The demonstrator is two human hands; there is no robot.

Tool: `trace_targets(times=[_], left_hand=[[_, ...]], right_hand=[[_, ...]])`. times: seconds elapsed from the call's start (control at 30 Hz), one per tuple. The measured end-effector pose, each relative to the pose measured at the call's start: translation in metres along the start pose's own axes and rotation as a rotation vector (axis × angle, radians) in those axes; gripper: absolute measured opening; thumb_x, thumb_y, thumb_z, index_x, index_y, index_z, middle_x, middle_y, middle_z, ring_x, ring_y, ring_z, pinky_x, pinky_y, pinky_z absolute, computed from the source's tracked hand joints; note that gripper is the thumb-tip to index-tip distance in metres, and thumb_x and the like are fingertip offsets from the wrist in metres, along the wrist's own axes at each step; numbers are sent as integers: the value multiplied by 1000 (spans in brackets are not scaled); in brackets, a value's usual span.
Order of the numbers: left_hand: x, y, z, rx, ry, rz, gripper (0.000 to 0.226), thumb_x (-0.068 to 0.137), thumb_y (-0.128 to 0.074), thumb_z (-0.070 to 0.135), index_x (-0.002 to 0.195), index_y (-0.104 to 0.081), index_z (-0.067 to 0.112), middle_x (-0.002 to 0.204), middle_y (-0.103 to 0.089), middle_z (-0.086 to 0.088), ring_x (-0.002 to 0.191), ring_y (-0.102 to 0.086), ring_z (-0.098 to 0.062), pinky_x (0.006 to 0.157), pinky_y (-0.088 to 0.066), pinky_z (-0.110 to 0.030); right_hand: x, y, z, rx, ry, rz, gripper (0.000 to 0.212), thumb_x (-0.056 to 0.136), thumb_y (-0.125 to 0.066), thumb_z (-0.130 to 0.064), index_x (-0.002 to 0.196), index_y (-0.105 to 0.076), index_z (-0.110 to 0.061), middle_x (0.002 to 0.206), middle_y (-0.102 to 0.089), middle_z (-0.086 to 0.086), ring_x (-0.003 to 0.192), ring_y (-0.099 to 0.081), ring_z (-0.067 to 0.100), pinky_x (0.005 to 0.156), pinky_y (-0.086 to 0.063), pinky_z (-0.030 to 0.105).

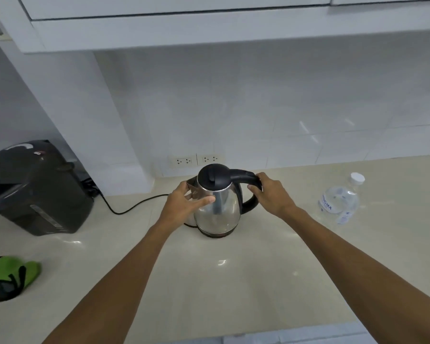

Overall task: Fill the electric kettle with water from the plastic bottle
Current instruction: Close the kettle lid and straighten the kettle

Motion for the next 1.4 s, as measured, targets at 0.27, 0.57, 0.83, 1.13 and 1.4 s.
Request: trace_targets(times=[0.27,0.57,0.83,1.13,1.4], left_hand=[[44,-6,-30,-19,62,11,77,65,-96,47,130,-60,28,130,-66,14,122,-66,-12,105,-53,-37],[58,-16,-34,19,74,21,74,66,-95,49,128,-60,29,123,-67,17,119,-66,-9,104,-54,-37],[42,-29,-39,45,82,28,69,71,-93,43,128,-57,24,120,-67,18,123,-61,-10,103,-52,-33],[43,-28,-41,52,99,8,73,72,-92,44,131,-55,22,121,-66,15,126,-61,-14,105,-52,-37],[45,-26,-39,104,112,-16,78,72,-91,48,136,-53,22,121,-61,14,123,-56,-10,103,-48,-32]], right_hand=[[44,-30,19,-5,3,-61,33,101,-55,-33,124,-53,-9,91,-61,7,82,-59,27,72,-44,33],[56,-34,34,8,-21,-88,32,101,-54,-32,125,-53,-10,88,-60,5,79,-57,26,70,-42,32],[46,-35,45,65,-53,-119,33,100,-58,-29,127,-54,-12,98,-64,7,87,-59,25,74,-43,31],[48,-29,44,639,-412,-250,40,97,-53,-53,117,-67,-21,112,-68,0,102,-65,23,89,-54,37],[52,-32,47,659,-458,-217,34,98,-55,-47,114,-66,-19,108,-68,2,103,-65,27,89,-54,38]])
Point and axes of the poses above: each hand's wrist, its own x-axis towards the middle knuckle, its own y-axis out of the back of the hand, z = x × y, the point moved 5 cm from there along x, towards the middle knuckle
